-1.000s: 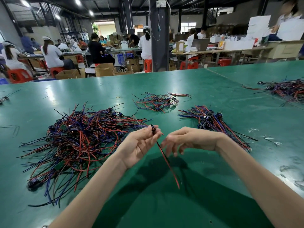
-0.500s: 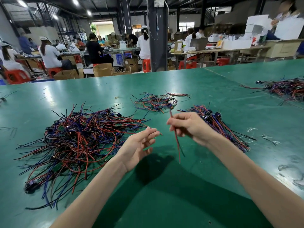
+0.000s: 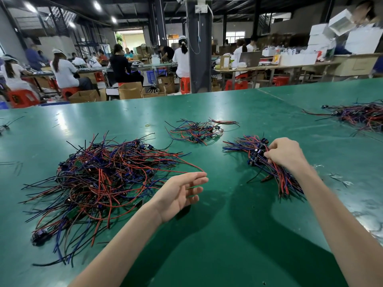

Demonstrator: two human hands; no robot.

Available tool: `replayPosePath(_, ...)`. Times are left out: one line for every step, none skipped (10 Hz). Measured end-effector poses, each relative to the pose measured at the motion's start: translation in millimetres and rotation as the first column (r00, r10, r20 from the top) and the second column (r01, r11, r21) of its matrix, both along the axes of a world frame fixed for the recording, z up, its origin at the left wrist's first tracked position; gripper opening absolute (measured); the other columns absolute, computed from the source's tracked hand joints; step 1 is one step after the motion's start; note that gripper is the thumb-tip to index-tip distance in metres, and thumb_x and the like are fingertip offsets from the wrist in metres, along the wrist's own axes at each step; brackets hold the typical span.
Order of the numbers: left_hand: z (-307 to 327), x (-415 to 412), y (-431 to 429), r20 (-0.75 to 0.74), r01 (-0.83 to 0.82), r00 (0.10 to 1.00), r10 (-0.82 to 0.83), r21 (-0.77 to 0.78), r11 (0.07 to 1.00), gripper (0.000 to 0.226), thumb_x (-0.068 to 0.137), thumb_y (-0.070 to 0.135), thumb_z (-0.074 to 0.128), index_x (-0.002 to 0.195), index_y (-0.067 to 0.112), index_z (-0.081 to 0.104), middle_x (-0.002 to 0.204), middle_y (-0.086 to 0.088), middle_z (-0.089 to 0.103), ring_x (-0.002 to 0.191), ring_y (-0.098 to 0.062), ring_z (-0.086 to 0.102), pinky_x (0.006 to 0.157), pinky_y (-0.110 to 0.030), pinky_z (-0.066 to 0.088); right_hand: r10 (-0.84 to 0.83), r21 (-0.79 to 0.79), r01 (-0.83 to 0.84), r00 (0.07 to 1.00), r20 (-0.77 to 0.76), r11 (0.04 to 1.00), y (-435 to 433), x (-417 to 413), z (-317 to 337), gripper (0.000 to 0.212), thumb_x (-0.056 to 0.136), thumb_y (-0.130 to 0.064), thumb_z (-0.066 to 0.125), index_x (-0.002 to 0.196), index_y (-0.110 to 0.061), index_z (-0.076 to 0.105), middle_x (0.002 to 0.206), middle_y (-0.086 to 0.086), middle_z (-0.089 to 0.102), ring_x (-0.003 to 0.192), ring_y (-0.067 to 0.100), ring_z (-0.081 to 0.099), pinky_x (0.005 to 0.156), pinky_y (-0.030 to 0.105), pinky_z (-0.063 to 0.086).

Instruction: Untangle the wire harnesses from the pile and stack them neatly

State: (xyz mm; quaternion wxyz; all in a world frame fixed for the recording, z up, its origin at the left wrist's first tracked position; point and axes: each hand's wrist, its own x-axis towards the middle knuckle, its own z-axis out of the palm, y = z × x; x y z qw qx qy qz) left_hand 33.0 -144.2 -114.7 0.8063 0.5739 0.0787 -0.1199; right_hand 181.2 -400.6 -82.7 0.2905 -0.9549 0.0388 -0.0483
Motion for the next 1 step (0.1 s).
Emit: replayPosePath(9.5, -6.3, -4.7, 0.065, 0.012, 0.998, -0.023, 0.161, 0.987, 0.022, 0.096, 0.017, 0.049, 0.111, 0.009, 0.064, 0.097, 0.002, 0.071, 0.07, -0.007, 0.06, 0.06, -0.019, 0.049, -0.076, -0.147, 0.087, 0.994, 0.074, 0.985, 3.1, -8.8, 4.4, 0.016, 0.081, -0.016, 0.065, 0.085, -0.001, 0.065, 0.091, 0.02, 0.064, 0.081, 0.033, 0.056, 0.07, 0.031, 0.044)
